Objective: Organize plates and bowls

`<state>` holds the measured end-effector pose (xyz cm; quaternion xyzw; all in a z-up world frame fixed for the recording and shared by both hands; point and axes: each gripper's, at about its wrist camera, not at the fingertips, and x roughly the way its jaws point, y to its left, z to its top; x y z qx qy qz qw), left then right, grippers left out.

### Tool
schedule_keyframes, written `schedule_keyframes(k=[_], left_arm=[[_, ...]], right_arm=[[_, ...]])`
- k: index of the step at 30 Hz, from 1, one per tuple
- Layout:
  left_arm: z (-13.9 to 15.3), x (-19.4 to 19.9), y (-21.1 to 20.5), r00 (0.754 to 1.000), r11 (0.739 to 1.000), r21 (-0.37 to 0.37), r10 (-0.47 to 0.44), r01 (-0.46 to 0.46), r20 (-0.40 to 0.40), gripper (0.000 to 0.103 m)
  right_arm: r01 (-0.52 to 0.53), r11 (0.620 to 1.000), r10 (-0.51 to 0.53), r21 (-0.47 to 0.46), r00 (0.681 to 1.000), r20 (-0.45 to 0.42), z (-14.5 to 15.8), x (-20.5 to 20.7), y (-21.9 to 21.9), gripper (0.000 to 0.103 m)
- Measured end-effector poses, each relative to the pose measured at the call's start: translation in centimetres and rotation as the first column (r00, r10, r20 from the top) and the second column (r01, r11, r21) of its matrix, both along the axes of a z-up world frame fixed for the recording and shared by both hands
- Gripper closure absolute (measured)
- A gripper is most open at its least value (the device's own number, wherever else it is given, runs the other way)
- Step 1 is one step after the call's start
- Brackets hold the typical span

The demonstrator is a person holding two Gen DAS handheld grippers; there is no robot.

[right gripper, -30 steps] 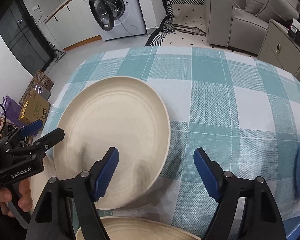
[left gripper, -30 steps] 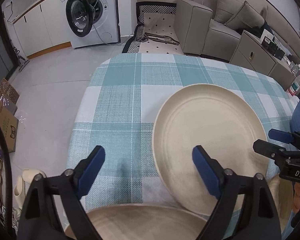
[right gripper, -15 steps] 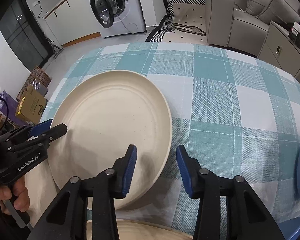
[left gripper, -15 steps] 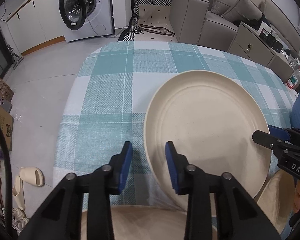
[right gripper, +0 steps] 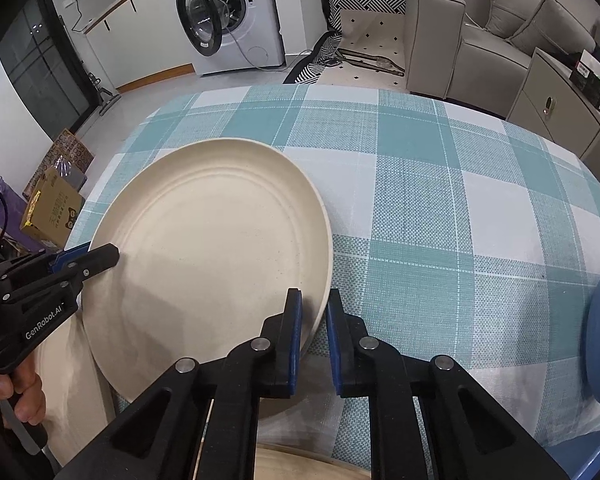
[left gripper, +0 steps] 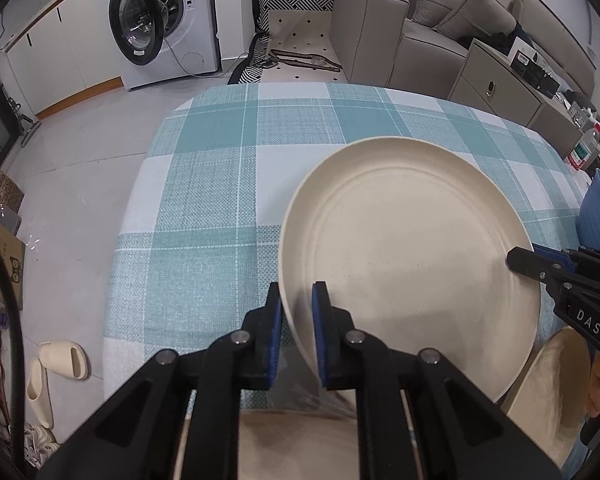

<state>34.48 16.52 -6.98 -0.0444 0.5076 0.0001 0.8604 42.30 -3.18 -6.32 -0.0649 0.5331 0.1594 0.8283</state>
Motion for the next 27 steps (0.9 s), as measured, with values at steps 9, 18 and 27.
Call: schedule_keyframes(k=[9,18,27], left_arm=[[0.3,0.0,-0.4,1.000,1.000,0.015,-0.002,0.002,0.009,0.091],[1.4,-0.2,-0.7,1.000,1.000,0.022,0.006,-0.007,0.026,0.091],[3.3,-1.3,-1.0,0.998,1.000,0.026,0.009,-0.011,0.063,0.091]], right_arm=[[0.012,1.000,-0.012,-0.008,1.000,0.012,0.2,-0.3,0.0,0.091],[0.016,1.000,-0.016,0.001,0.999,0.035,1.3,-0.8,-0.4,0.091],[0.013,1.000,-0.015,0.020,0.998,0.067,3.4,-1.9,-0.8,0.091]])
